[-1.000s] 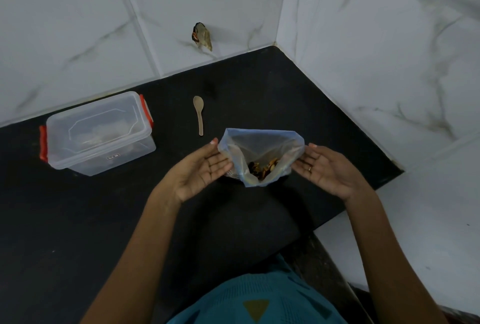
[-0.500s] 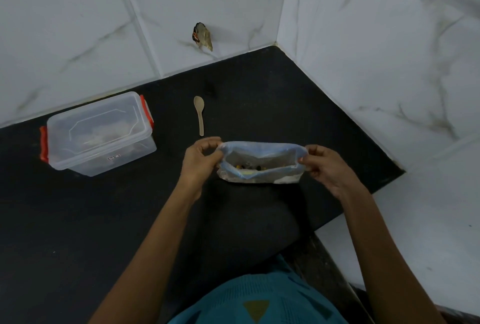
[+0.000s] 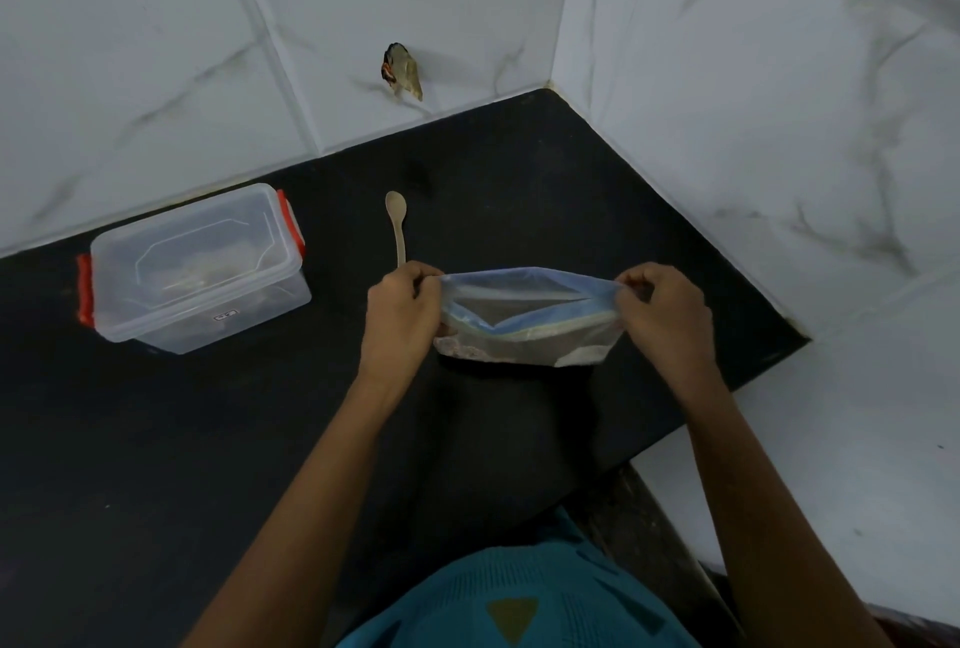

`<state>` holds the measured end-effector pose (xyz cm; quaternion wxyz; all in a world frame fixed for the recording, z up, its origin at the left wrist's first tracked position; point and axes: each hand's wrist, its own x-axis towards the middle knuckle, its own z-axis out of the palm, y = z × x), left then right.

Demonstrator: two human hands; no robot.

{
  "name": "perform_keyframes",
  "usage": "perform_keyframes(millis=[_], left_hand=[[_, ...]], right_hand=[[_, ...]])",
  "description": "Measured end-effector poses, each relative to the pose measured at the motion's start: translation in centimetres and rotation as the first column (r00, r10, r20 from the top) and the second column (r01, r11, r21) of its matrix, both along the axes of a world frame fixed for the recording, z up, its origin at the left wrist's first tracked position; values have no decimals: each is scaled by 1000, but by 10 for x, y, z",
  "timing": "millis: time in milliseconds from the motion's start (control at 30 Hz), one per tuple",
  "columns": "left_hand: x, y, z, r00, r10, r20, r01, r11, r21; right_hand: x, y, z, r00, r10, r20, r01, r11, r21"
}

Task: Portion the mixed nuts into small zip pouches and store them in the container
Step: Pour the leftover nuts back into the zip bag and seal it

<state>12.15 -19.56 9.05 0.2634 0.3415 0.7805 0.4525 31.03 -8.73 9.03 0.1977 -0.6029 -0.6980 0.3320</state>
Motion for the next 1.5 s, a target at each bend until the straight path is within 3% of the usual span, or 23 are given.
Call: perform_keyframes(millis=[167,267,400,467,600,767,900,967,1067,1133,1200,1267,1400,1500], left_hand=[[-6,1,-1,998,-26,-55,20,995,-96],[-13,-1,-2,970,-33,-239,-5,988,-153],[-14,-5,-1,895,-53,-443,-71,963,-259],[-16,-5,-2,902,-31,-430,-81,968,-239],[-23,-3,1,979,-7,-205,-30,983,-180],[-16,0,3,950,4,-311,-63,982,-180],[-14,1,5,961,7,-277,-67,976,-207],[-17,0,6,983,-1,-185,-34,982,-184],[-21,-1,11,998,-3,68,14,987,-160],[-23,-4,12,955,11,297,18,995,-97],[-25,-8,15,808,20,589,-31,999,10],[-27,-12,15,618,-3,786,-129,986,105],[-34,-16,9,375,-47,926,-254,955,152],[-35,-16,5,305,-71,950,-289,943,163]], right_hand=[[-2,2,6,994,59,-91,-83,957,-278],[1,5,14,986,90,-139,-143,886,-441],[2,11,15,996,94,-12,-91,917,-388],[-1,12,15,995,97,14,-87,939,-332],[-3,8,20,976,23,-214,-116,894,-432],[-6,6,13,984,-49,-170,-15,933,-361],[-6,4,13,968,-66,-243,-29,929,-369],[-3,3,14,968,-34,-250,-60,932,-357],[4,3,16,969,36,-243,-110,948,-299],[10,4,19,947,2,-320,-121,928,-353],[15,6,22,890,-98,-446,-142,869,-474],[21,9,22,829,-182,-529,-179,810,-559],[27,16,16,654,-344,-674,-296,703,-646],[26,19,6,472,-440,-764,-411,657,-632]])
